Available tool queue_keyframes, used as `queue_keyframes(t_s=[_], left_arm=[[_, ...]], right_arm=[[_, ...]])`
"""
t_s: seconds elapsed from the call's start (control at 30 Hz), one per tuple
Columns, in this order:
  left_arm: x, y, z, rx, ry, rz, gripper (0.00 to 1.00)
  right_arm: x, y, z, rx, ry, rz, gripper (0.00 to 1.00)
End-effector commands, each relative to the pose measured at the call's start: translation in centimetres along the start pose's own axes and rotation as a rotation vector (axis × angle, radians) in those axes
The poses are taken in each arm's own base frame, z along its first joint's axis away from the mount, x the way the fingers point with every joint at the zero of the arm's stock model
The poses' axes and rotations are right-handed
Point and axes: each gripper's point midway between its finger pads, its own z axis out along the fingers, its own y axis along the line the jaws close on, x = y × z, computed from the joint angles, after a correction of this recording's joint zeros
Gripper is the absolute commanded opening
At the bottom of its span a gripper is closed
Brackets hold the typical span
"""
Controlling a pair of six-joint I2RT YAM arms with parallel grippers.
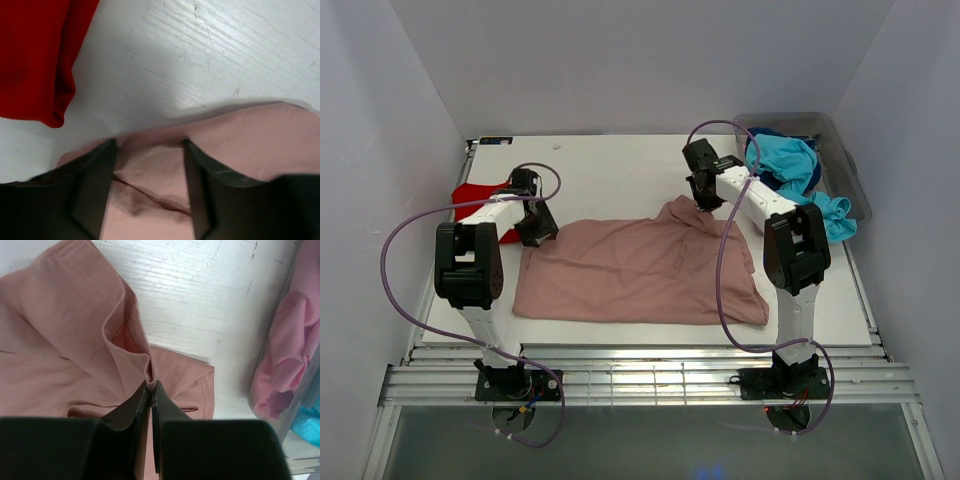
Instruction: Fold and stack the t-shirts
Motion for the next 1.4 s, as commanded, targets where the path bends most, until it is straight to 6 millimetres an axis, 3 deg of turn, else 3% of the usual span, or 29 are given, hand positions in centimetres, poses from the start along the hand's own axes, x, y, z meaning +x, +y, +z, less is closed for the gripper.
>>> queue_keyframes(t_s=[0.0,0.03,0.07,0.1,0.13,0.17,0.3,0.33,0.43,0.57,0.77,0.83,0.93,1.0,1.1,1.27,1.37], left_arm=[[-0.6,-1.0,-0.2,0.042,-0.020,-0.019,0.59],[-0.5,-1.0,-0.2,0.044,-0.021,-0.024,0.49],[-0.5,-1.2,-0.3,0.054,-0.023,-0.026,0.27],[-0.7,-1.3,-0.3,0.061,-0.033,-0.028,0.14],[-0.6,-1.2,-0.6,0.064,-0.043,-0.030,0.03],[-0.7,-1.2,-0.9,0.067,-0.055,-0.032,0.00],[-2.1,-0.9,-3.0,0.080,-0.170,-0.032,0.00],[-2.6,-1.1,-4.6,0.105,-0.218,-0.024,0.00],[-2.3,-1.3,-6.3,0.141,-0.274,-0.018,0.00],[-1.5,-2.2,-10.5,0.245,-0.386,0.001,0.00],[4.7,-3.3,-8.5,0.345,-0.222,0.075,0.00],[7.2,-3.1,-7.4,0.344,-0.154,0.103,0.06],[8.9,-3.5,-7.7,0.369,-0.133,0.147,0.17],[8.3,-3.5,-8.4,0.364,-0.172,0.148,0.28],[5.3,-3.3,-9.8,0.314,-0.278,0.121,0.43],[0.1,-3.7,-9.4,0.190,-0.347,0.046,0.45],[-1.8,-4.0,-8.5,0.141,-0.364,0.006,0.46]], right_arm=[[-0.2,-0.3,-1.0,-0.012,-0.019,0.015,0.08],[-0.1,-0.3,-1.1,-0.014,-0.021,0.015,0.08],[0.1,-0.3,-1.2,-0.016,-0.020,0.018,0.08],[0.2,-0.3,-1.2,-0.017,-0.020,0.020,0.08],[0.3,-0.3,-1.2,-0.017,-0.019,0.016,0.08],[0.3,-0.3,-1.3,-0.019,-0.023,0.020,0.08],[0.7,-0.2,-1.2,-0.027,-0.014,0.021,0.08],[0.7,-0.2,-1.3,-0.029,-0.015,0.021,0.08],[0.9,0.1,-1.4,-0.044,-0.015,0.032,0.08],[1.3,0.5,-1.4,-0.065,-0.011,0.042,0.08],[1.5,0.7,-1.4,-0.079,-0.006,0.046,0.08],[1.6,0.7,-1.5,-0.076,-0.005,0.046,0.08],[1.7,0.5,-1.7,-0.070,-0.004,0.047,0.08],[2.0,0.5,-1.6,-0.069,0.000,0.049,0.08],[2.2,0.5,-1.7,-0.070,0.000,0.052,0.08],[2.3,0.5,-2.0,-0.073,0.001,0.054,0.08],[2.4,0.3,-2.0,-0.067,0.000,0.052,0.08]])
